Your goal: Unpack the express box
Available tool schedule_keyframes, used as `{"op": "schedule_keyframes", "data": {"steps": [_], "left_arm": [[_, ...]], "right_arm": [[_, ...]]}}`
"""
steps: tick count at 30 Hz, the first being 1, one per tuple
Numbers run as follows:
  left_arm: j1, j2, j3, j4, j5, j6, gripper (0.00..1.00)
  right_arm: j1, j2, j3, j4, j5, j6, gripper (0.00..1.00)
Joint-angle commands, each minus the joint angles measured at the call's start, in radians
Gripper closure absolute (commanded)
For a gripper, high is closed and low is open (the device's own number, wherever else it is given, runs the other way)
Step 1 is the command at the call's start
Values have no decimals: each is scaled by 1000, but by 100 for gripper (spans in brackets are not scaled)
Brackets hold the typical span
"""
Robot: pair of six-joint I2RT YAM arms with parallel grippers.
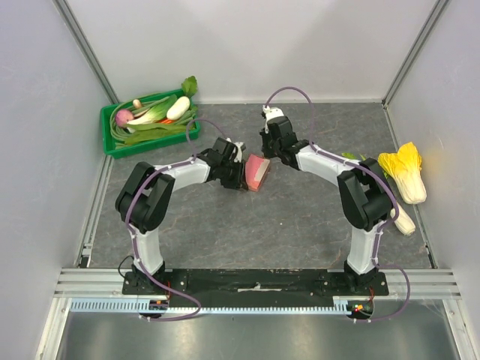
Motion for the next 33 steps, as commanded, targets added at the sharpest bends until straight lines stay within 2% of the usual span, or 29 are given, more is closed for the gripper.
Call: {"op": "schedule_keyframes", "data": {"steps": [1,8,11,17,21,24,25,28,29,31,33], "left_arm": [[57,21,42,10,-103,-52,65],[119,60,98,38,4,-97,65],[123,73,124,34,11,-92,65],[154,35,125,17,-18,-106,64],[169,-40,99,23,-63,-107,57],[177,-102,93,38,-49,-89,49],[185,-117,96,47,-34,-80,41],[205,-177,101,112,147,-11,29],[211,-186,107,125,287,0,26],[226,-226,101,211,480,6,23],[229,-254,85,271,562,-11,22]], "right_arm": [[8,-109,-55,-42,6,33,100],[8,-216,-167,-42,60,57,100],[8,-244,-198,-41,83,73,100],[8,-287,-194,-41,238,88,100],[8,-337,-149,-45,287,73,100],[8,-365,-115,-48,203,56,100],[8,-371,-108,-48,168,51,100],[8,-396,-79,-45,16,4,100],[8,-409,-72,-44,-35,-8,100],[5,-423,-43,-50,-79,-45,100],[4,-440,-8,-58,-167,-56,100]]}}
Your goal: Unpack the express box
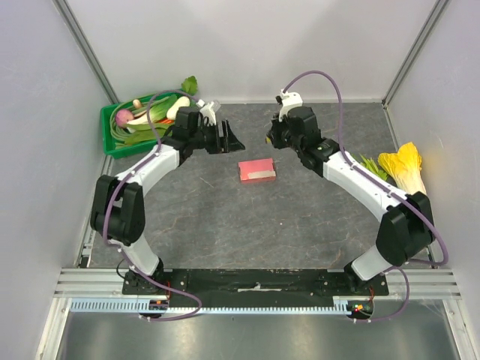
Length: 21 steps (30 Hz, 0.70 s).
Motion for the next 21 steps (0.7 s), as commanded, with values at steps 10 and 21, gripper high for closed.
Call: {"op": "schedule_keyframes", "data": {"steps": [10,21], "left_arm": [[4,-126,-14,410,612,-162,23],[-2,-139,-15,366,597,-142,27]], "right_arm": [[-5,-79,170,18,-534,10,100],[-5,-85,166,45,-629,57,100]]}}
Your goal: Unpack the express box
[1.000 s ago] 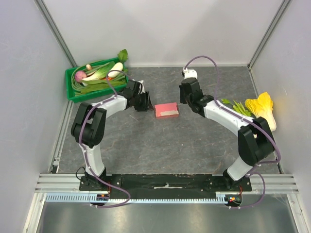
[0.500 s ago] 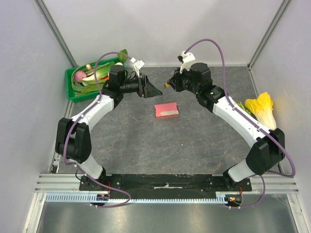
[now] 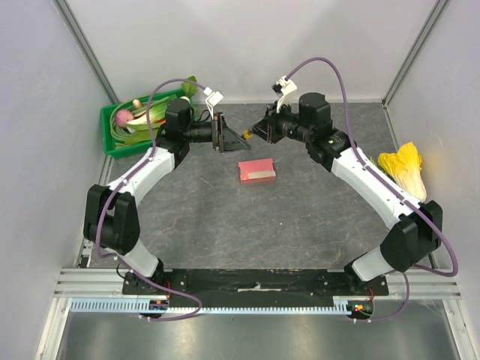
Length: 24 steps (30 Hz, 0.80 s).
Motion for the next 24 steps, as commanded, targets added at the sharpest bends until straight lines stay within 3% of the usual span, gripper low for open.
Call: {"op": "schedule_keyframes", "data": {"steps": [1,7,11,20,24], "left_arm": [[-7,-32,4,11,12,-8,27],[-7,-40,41,-199,-80,133,28],[-7,-46,73,-321,-154,251,28],[-7,-38,100,-333,-227,245,27],[-7,-40,101,-300,-127,240,23]], "right_arm": [[9,-35,33,41,-106,43,100],[9,-69,13,23,-34,24,100],[9,-91,-9,9,93,25,100],[9,-108,-15,-8,106,20,100],[9,-114,-9,-23,57,14,100]]}}
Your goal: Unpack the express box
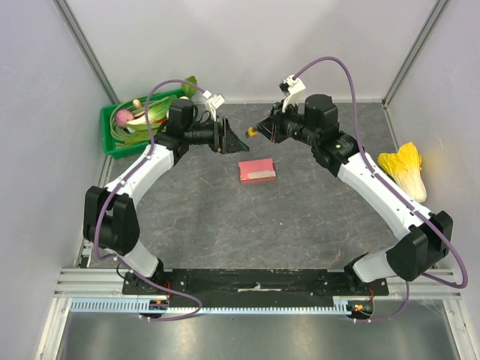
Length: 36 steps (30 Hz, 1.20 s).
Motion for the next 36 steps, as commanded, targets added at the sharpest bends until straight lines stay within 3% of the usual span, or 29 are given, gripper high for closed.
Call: {"op": "schedule_keyframes", "data": {"steps": [1,8,11,14,19,20,22,26,28,32,36], "left_arm": [[-2,-32,40,44,97,28,23],[-3,-38,3,217,295,-78,23],[-2,-43,-16,297,357,-135,30],[0,-43,-22,302,366,-138,54],[9,-44,-26,303,397,-135,85],[10,-47,-25,305,409,-134,96],[12,-49,-26,305,423,-129,98],[12,-56,-32,305,466,-124,98],[12,-61,-32,300,486,-115,98],[12,-64,-31,273,532,-76,98],[13,-61,3,99,530,35,98]], "right_arm": [[2,-39,10,-3,-58,1,100],[2,-33,13,-13,-204,16,100],[2,-25,19,-15,-247,24,100],[1,-22,24,-15,-282,29,100],[2,-22,26,-21,-350,24,100],[4,-22,26,-24,-362,21,100],[2,-20,32,-35,-391,16,100],[2,-13,50,-62,-424,-13,68],[2,-8,64,-79,-431,-30,60],[2,17,93,-110,-462,-48,58],[4,20,99,-115,-483,-51,59]]}}
